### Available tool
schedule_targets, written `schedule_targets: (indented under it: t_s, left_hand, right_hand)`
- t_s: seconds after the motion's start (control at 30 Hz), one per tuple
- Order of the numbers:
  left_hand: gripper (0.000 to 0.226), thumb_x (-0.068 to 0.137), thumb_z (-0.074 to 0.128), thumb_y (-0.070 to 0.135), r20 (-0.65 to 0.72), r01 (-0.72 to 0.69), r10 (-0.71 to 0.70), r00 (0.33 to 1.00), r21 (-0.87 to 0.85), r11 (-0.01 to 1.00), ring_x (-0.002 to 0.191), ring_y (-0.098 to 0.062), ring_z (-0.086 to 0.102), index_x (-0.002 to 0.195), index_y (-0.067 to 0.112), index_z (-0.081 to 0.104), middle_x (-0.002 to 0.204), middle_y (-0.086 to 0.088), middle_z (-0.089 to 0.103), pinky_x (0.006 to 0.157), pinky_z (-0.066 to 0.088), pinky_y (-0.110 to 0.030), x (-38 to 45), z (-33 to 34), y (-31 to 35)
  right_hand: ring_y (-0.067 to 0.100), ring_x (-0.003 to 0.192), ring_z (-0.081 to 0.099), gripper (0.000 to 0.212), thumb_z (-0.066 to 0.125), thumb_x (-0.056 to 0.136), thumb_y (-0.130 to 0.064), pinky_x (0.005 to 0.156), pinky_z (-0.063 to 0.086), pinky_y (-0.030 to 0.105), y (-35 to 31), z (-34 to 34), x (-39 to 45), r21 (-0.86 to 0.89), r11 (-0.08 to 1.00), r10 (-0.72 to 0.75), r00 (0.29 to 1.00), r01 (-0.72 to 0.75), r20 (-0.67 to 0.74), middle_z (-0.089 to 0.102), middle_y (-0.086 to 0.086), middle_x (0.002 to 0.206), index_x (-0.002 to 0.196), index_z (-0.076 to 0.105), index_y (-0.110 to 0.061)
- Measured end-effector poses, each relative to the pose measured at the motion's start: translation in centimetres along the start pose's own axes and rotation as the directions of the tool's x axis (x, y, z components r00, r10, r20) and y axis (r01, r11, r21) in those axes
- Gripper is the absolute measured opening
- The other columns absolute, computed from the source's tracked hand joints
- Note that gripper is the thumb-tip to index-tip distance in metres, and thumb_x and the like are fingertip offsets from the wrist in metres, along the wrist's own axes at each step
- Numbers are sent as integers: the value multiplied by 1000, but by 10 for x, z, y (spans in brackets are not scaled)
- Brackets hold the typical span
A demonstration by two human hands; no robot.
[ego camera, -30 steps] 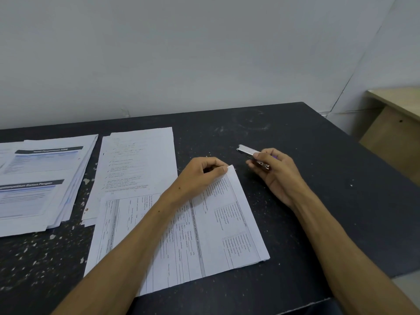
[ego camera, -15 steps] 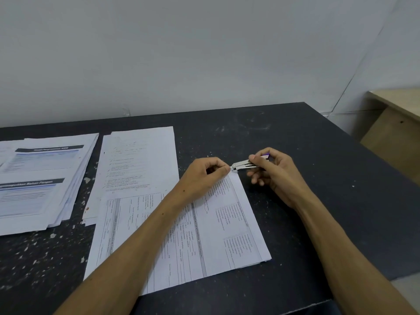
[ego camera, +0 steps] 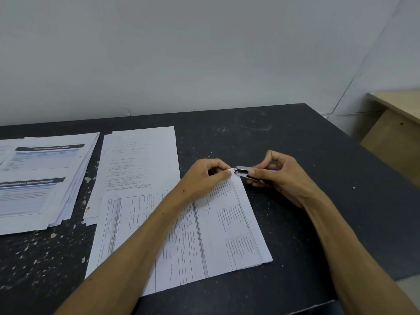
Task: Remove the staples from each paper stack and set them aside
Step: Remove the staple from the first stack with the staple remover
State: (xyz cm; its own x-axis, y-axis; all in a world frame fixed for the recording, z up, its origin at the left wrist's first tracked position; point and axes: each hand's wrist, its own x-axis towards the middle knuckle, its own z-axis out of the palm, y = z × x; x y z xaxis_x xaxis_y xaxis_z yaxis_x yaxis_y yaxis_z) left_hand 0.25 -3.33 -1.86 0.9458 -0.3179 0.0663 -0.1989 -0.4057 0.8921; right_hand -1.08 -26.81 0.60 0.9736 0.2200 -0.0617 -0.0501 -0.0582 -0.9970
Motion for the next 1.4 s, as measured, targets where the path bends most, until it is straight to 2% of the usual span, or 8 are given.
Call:
schedule_targets:
  t_s: [0.13, 0.23, 0.33, 0.43, 0.57, 0.9, 1.17, 1.4]
  left_hand:
    - [8, 101, 66, 28, 13, 3, -3, 1000, 4, 1000, 81, 3, 70, 107, 29, 72, 98, 10, 72, 62, 49, -5, 0, 0, -1]
    - [9, 101, 66, 28, 14, 4, -4, 1000, 9, 1000, 81, 2, 71, 107, 28, 71, 96, 12, 71, 63, 50, -6, 0, 0, 0]
    - [10, 101, 66, 28, 17, 13, -13, 1000, 13, 1000, 82, -5, 73, 109, 26, 72, 97, 12, 71, 64, 51, -8, 1, 0, 0]
    - [10, 101, 65, 27, 24, 3, -3, 1000, 7, 1000, 83, -1, 72, 108, 26, 72, 97, 10, 72, 63, 50, -7, 0, -1, 0]
    - [11, 101, 66, 27, 30, 9, -9, 999, -4, 1000, 83, 0, 72, 110, 25, 73, 98, 7, 74, 61, 49, -7, 0, -1, -2]
    - [11, 101, 66, 27, 25, -20, 19, 1000, 33, 999, 87, -13, 73, 108, 25, 74, 99, 6, 74, 73, 54, -19, 2, 1, -5]
    - [15, 100, 67, 28, 28, -17, 16, 999, 29, 999, 88, -13, 74, 112, 21, 74, 102, 4, 75, 71, 55, -15, 2, 0, -7]
    - [12, 100, 68, 26, 19, -26, 26, 999, 45, 999, 84, -9, 73, 109, 22, 75, 99, 7, 74, 66, 52, -11, 2, 1, -5]
  right_hand:
    - [34, 93, 77, 35, 85, 75, -12, 78, 65, 32, -2, -1, -1, -124, 992, -22, 1000, 20, -17, 79, 15, 100, 94, 58, 2]
    - [25, 94, 78, 33, 87, 77, -11, 87, 62, 33, -1, -3, -1, -259, 964, -60, 998, 55, -13, 80, 6, 102, 92, 59, -1]
    - [17, 98, 76, 26, 87, 80, -14, 94, 59, 35, -3, -5, 2, -376, 922, -80, 995, 94, 52, 79, -1, 104, 102, 72, -12]
    - [10, 100, 74, 20, 83, 85, -16, 95, 55, 31, -10, -5, 4, -460, 878, -90, 990, 130, 108, 78, -7, 104, 103, 78, -21]
    - [5, 99, 72, 18, 82, 86, -12, 89, 51, 22, -16, -8, 6, -488, 856, -124, 984, 171, 127, 77, -10, 102, 101, 79, -21]
    - [5, 97, 71, 17, 80, 86, -15, 87, 51, 23, -21, -4, 19, -602, 769, -114, 973, 216, 203, 77, -13, 99, 99, 78, -24]
    - [8, 94, 72, 15, 80, 84, -16, 91, 55, 31, -21, -11, 20, -624, 753, -117, 975, 211, 188, 77, -9, 98, 97, 78, -23]
    - [3, 92, 70, 14, 82, 84, -18, 88, 57, 30, -24, -8, 21, -662, 720, -106, 976, 207, 191, 76, -14, 94, 94, 78, -27]
